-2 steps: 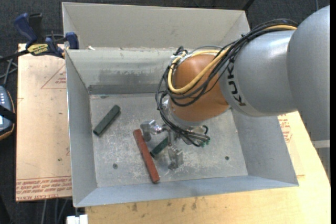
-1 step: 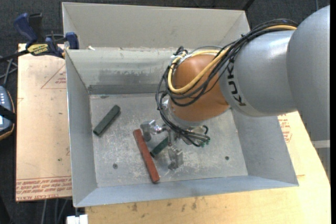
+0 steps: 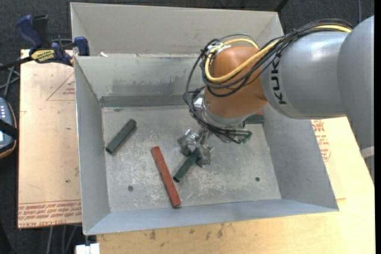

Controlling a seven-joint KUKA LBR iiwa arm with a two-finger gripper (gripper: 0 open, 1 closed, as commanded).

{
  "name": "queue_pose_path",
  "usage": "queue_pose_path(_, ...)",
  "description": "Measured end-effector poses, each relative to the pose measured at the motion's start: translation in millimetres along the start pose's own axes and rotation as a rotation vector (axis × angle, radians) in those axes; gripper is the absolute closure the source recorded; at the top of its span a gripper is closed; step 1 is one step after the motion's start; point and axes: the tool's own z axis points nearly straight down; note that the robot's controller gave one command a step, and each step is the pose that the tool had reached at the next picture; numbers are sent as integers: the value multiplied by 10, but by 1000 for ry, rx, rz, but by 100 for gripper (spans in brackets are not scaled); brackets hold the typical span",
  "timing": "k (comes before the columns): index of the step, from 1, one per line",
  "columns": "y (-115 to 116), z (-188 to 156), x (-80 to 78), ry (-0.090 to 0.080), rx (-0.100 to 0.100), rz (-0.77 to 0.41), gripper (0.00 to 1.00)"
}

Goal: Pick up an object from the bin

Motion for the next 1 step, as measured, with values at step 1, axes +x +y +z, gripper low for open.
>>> queue_pose_path(1, 0, 0, 0, 0, 0, 0, 100)
